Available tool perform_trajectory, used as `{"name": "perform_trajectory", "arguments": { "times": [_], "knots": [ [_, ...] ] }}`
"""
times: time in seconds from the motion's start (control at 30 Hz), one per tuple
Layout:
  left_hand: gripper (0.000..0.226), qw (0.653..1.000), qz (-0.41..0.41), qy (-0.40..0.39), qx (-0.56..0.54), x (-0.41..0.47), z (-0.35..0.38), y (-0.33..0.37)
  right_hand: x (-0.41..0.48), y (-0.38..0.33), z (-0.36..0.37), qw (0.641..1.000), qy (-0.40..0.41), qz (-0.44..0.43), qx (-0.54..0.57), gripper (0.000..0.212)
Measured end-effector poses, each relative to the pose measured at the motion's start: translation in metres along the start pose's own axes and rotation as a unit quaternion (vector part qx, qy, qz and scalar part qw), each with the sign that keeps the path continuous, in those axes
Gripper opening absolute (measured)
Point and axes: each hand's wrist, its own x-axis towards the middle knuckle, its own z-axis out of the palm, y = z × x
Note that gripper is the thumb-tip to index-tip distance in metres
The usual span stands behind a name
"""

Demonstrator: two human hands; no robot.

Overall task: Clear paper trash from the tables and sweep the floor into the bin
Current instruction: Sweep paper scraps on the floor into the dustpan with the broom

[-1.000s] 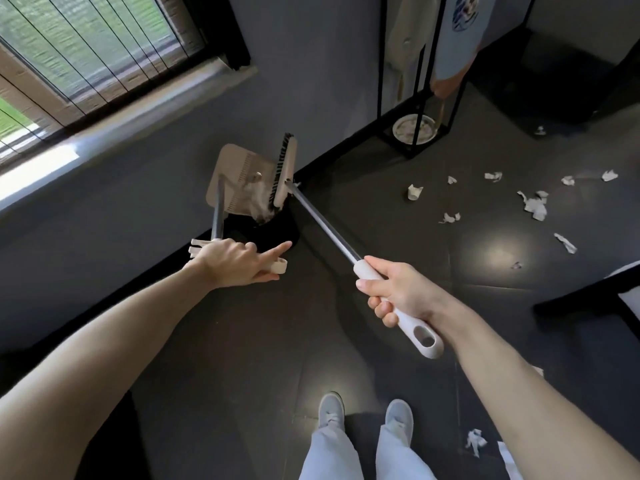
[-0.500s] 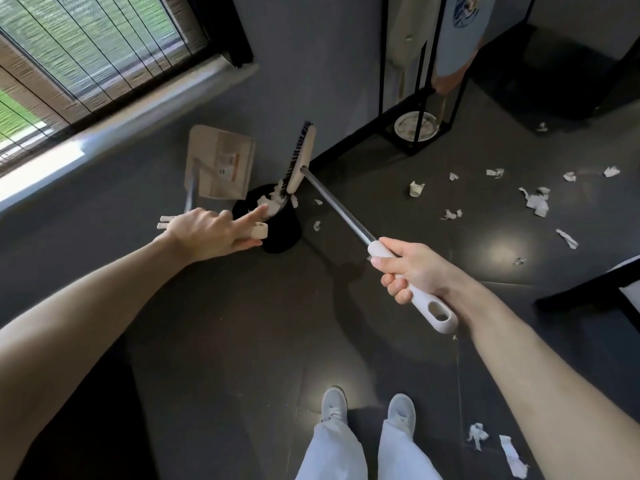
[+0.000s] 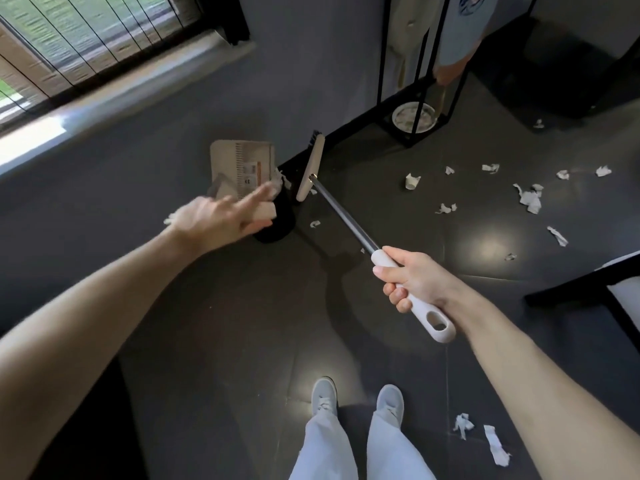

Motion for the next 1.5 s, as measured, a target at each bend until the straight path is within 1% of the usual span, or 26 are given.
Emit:
{"name": "perform_trajectory", "arguments": {
  "times": [0.07,0.13,0.2,0.33,0.43,0.5,0.57,0.63,0.7,0.77,0.83,0.9,0.97,1.03,1.13,1.17,1.23,1.3,1.37,1.43,1.5],
  "knots": [
    [0.077,0.999,-0.040,0.002,-0.024,-0.002,-0.024,-0.012,-0.001,-0.004,0.000,1.000,-0.007,0.001,0.000,0.030],
    [0.076,0.998,-0.055,0.003,-0.034,-0.006,-0.041,-0.017,-0.002,-0.008,0.001,1.000,-0.012,-0.002,0.011,0.028],
    [0.079,0.997,-0.063,0.019,-0.034,-0.007,-0.051,-0.019,0.000,-0.012,0.001,1.000,-0.012,-0.006,0.018,0.037],
    [0.079,0.994,-0.080,0.058,-0.048,-0.007,-0.050,-0.021,0.005,-0.016,0.002,1.000,0.000,-0.020,-0.003,0.060],
    [0.079,0.987,-0.090,0.101,-0.090,-0.004,-0.037,-0.014,0.008,-0.016,0.004,1.000,0.008,-0.024,-0.009,0.066],
    [0.075,0.991,-0.071,0.071,-0.090,-0.003,-0.021,0.001,0.009,-0.014,0.005,1.000,0.008,-0.021,-0.016,0.067],
    [0.072,0.998,-0.027,0.010,-0.058,-0.008,0.001,0.018,0.010,-0.011,0.006,1.000,0.009,-0.014,-0.019,0.067],
    [0.071,0.999,-0.010,-0.038,-0.021,-0.014,0.014,0.024,0.009,-0.009,0.007,1.000,0.011,-0.005,-0.028,0.065],
    [0.071,0.999,0.000,-0.043,0.016,-0.018,0.016,0.015,0.008,-0.006,0.006,0.999,0.015,0.003,-0.037,0.060],
    [0.072,0.999,0.016,-0.028,0.032,-0.020,0.010,0.002,0.008,-0.005,0.006,0.999,0.011,0.010,-0.040,0.051],
    [0.076,1.000,-0.002,0.005,-0.001,-0.019,-0.005,-0.008,0.006,-0.005,0.009,1.000,0.009,0.011,-0.027,0.043],
    [0.083,0.998,-0.042,0.033,-0.037,-0.018,-0.024,-0.016,0.005,-0.007,0.013,1.000,0.018,0.003,-0.007,0.052],
    [0.079,0.992,-0.080,0.066,-0.070,-0.017,-0.042,-0.023,0.004,-0.013,0.016,1.000,0.028,-0.005,0.002,0.062],
    [0.069,0.982,-0.111,0.104,-0.114,-0.016,-0.061,-0.031,0.001,-0.021,0.017,0.999,0.029,-0.012,0.006,0.058],
    [0.064,0.965,-0.164,0.119,-0.164,-0.015,-0.095,-0.039,-0.005,-0.035,0.018,0.999,0.017,-0.037,0.012,0.033],
    [0.063,0.962,-0.170,0.128,-0.171,-0.014,-0.106,-0.040,-0.007,-0.040,0.018,0.999,0.015,-0.045,0.017,0.027],
    [0.064,0.952,-0.165,0.171,-0.192,-0.008,-0.131,-0.039,-0.013,-0.049,0.018,0.998,0.013,-0.062,0.024,0.023],
    [0.065,0.932,-0.159,0.233,-0.226,0.000,-0.155,-0.036,-0.021,-0.056,0.014,0.997,0.019,-0.074,0.021,0.024],
    [0.065,0.899,-0.155,0.281,-0.297,0.010,-0.172,-0.034,-0.031,-0.061,0.008,0.996,0.030,-0.084,0.019,0.030],
    [0.066,0.862,-0.147,0.298,-0.382,0.020,-0.183,-0.031,-0.041,-0.061,-0.002,0.994,0.049,-0.093,0.019,0.046],
    [0.064,0.841,-0.140,0.295,-0.431,0.031,-0.184,-0.023,-0.050,-0.060,-0.011,0.992,0.070,-0.099,0.019,0.054]
  ]
}}
